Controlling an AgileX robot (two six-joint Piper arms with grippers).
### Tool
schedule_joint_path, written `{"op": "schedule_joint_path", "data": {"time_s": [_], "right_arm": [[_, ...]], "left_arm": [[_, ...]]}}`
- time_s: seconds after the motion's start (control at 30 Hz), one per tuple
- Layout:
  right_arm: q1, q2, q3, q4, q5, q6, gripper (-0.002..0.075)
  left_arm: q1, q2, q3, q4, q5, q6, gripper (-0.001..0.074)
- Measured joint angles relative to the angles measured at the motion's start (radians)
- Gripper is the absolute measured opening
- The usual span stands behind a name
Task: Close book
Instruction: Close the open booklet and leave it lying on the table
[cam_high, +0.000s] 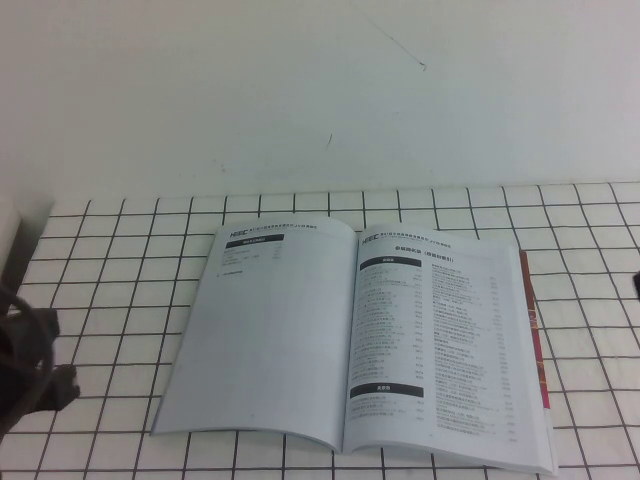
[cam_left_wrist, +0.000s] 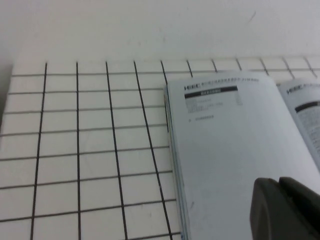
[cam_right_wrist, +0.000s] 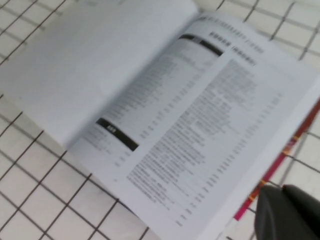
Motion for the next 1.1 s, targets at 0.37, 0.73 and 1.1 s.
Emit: {"op": "schedule_joint_path", "data": {"time_s": [0.37, 0.73, 1.1], "right_arm": [[0.324, 0.500, -0.193, 0.052, -0.182, -0.071, -0.0003], [0.429, 0.831, -0.296, 0.054, -0.329, -0.030, -0.0003], [0.419, 0.937, -0.318, 0.041, -0.311, -0.001, -0.0003]], "left_arm": [[0.000, 0.417, -0.172, -0.044, 0.074, 0.083, -0.0004], [0.000, 0.682, -0.260, -0.113, 0.013, 0.093, -0.0004], [0.000, 0.916, -0.389, -0.125, -0.010, 0.141, -0.0004]]}}
